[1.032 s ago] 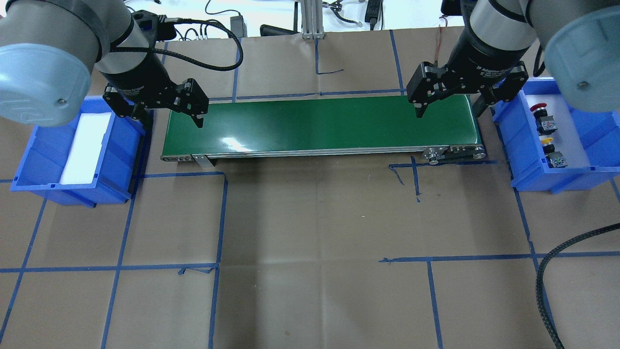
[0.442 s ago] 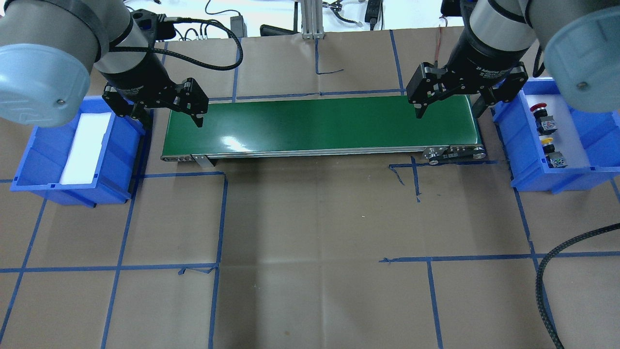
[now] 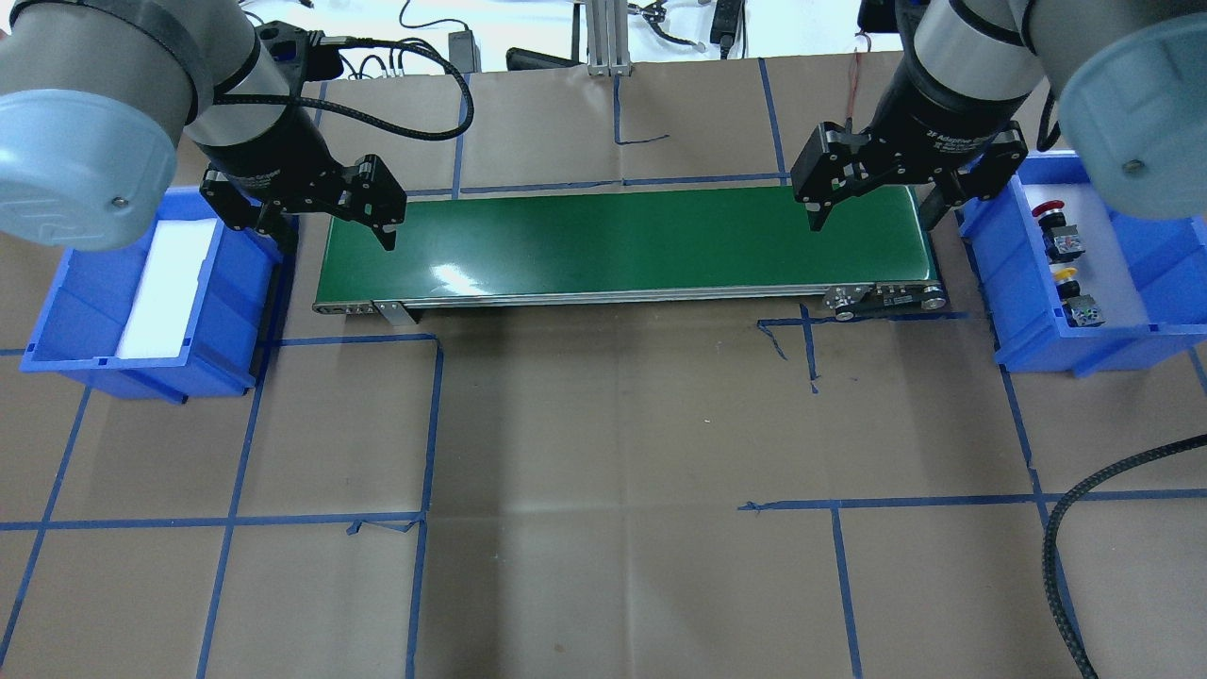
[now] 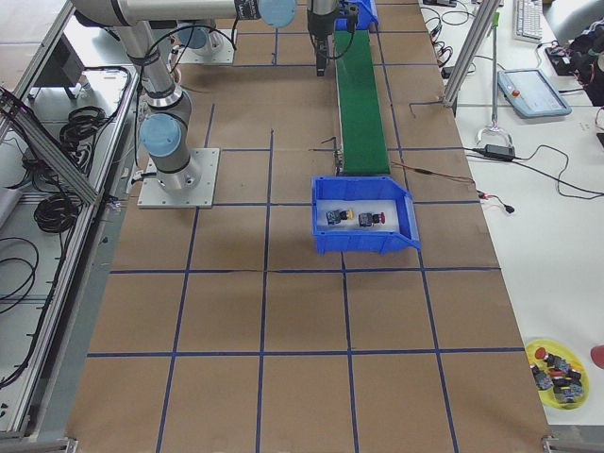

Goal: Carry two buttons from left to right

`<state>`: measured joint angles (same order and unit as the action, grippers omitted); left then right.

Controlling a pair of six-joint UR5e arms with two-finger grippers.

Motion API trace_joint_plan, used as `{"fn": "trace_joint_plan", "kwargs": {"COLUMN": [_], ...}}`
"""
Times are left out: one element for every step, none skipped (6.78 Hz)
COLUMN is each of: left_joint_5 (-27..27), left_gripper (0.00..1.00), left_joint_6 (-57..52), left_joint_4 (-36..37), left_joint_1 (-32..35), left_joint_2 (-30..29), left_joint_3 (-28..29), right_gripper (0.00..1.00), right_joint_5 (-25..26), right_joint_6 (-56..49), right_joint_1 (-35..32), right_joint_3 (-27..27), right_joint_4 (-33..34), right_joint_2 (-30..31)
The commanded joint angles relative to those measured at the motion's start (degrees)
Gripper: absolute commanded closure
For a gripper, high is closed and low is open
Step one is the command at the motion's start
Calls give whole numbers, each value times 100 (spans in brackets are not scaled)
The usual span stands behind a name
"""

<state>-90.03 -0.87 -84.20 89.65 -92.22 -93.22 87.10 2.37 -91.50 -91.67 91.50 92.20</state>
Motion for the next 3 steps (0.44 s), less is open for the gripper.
{"fn": "trace_joint_plan", "kwargs": {"left_joint_5": [3,3,3], "left_gripper": [0,0,0], "left_joint_6": [-1,-1,-1], "left_joint_4": [0,0,0], "left_joint_1": [0,0,0], "left_joint_2": [2,10,19], "left_joint_3": [-12,-12,-3], "right_gripper": [0,0,0], "right_joint_5": [0,0,0], "right_joint_6": [9,9,9], "right_joint_1": [0,0,0], "right_joint_3": [0,0,0], "right_joint_4": [0,0,0], "right_joint_2": [0,0,0]}}
